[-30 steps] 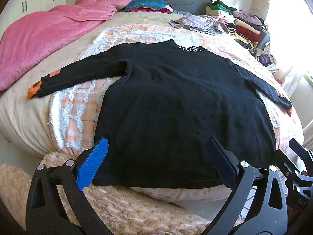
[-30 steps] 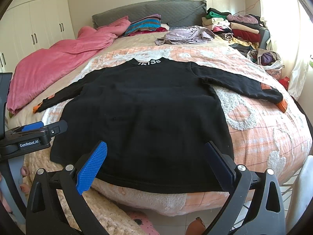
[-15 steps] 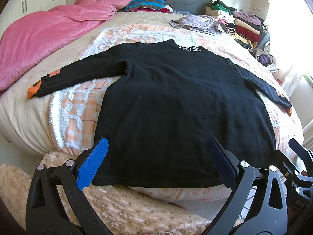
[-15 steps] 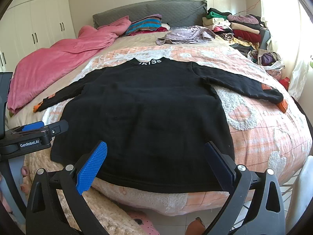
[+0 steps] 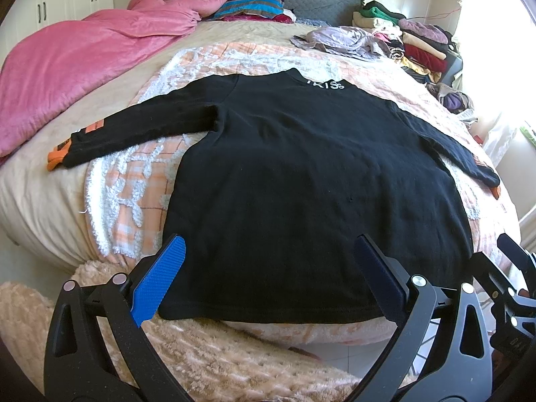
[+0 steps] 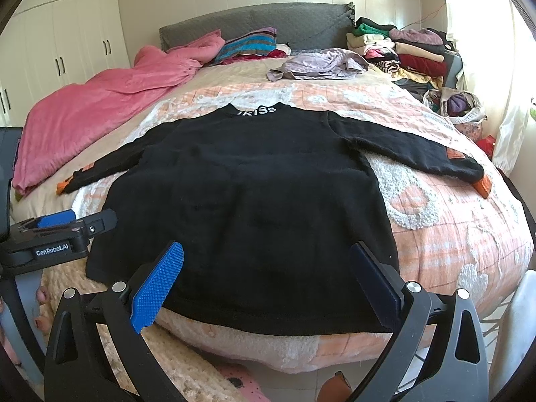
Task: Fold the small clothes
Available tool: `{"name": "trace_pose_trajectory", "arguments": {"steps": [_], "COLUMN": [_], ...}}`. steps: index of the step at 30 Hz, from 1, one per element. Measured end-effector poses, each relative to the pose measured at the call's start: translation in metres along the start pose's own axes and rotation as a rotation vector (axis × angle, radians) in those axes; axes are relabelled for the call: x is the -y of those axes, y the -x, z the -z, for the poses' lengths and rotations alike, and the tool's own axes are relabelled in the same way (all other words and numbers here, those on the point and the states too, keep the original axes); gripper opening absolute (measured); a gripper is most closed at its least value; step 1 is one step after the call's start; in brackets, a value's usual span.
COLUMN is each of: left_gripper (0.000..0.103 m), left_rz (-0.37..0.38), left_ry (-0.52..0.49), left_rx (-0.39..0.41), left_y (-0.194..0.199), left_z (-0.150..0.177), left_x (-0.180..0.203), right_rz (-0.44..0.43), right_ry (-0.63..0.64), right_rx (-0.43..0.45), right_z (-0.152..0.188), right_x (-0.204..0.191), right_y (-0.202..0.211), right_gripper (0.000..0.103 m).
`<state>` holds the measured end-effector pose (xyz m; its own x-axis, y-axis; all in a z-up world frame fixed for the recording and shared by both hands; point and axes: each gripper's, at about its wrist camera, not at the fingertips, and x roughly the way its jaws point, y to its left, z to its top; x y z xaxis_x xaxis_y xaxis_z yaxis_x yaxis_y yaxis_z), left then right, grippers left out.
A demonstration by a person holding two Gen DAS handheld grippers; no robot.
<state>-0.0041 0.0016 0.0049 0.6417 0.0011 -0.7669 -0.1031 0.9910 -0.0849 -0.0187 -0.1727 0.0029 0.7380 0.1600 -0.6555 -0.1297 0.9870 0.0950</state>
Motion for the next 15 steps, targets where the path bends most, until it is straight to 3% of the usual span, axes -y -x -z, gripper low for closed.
{"name": "trace_pose_trajectory", "arguments": {"steps": [15], "left_gripper": [0.095], "left_rz": [-0.015], "left_ry": [0.003], "left_rx": [-0.003], "left_y": [-0.014], "left_z": [-0.022], "left_x": [-0.003], "right_rz": [-0.005], "right_ry": [-0.034], "right_rx": [-0.005], "right_z": [-0.022], "right_x": [0.006], "right_y": [-0.017], "right_gripper": [0.099]}}
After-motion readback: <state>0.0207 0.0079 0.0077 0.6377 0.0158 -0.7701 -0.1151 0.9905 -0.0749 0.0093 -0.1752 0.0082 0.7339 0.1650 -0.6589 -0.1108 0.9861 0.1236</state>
